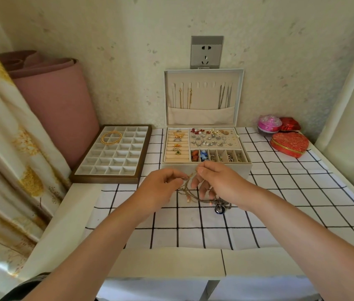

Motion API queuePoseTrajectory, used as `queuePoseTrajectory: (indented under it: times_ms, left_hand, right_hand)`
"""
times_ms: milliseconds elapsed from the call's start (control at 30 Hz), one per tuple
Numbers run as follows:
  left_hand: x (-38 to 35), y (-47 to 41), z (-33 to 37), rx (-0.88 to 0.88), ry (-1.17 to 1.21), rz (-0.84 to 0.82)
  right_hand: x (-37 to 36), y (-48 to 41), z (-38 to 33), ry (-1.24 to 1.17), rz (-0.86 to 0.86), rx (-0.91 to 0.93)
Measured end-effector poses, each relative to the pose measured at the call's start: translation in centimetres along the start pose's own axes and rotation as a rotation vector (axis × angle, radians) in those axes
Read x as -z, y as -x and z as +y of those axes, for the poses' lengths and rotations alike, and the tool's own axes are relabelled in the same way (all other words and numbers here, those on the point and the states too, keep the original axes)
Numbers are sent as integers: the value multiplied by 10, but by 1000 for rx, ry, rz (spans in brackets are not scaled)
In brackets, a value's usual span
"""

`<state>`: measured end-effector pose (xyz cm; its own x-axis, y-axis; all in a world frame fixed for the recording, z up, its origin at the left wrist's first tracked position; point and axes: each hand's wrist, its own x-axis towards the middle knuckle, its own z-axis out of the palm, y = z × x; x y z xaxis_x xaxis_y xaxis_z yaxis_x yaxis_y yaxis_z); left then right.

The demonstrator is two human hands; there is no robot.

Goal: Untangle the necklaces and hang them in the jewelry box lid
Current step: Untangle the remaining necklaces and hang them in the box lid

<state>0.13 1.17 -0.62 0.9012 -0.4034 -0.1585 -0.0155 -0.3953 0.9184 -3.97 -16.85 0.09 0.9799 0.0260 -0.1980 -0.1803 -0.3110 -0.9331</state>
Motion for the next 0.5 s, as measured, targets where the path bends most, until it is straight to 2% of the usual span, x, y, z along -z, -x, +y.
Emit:
queuePoseTrajectory:
  times_ms: [133,267,500]
  left_hand:
    - [2,2,3,35,67,-58]
    - [3,4,7,33,82,-85]
    - [4,3,7,9,104,-119]
  right_hand:
    - [3,0,-3,-25,19,11]
    - [2,-1,-7,-88,38,-53]
    - [4,0,-6,42,64,36]
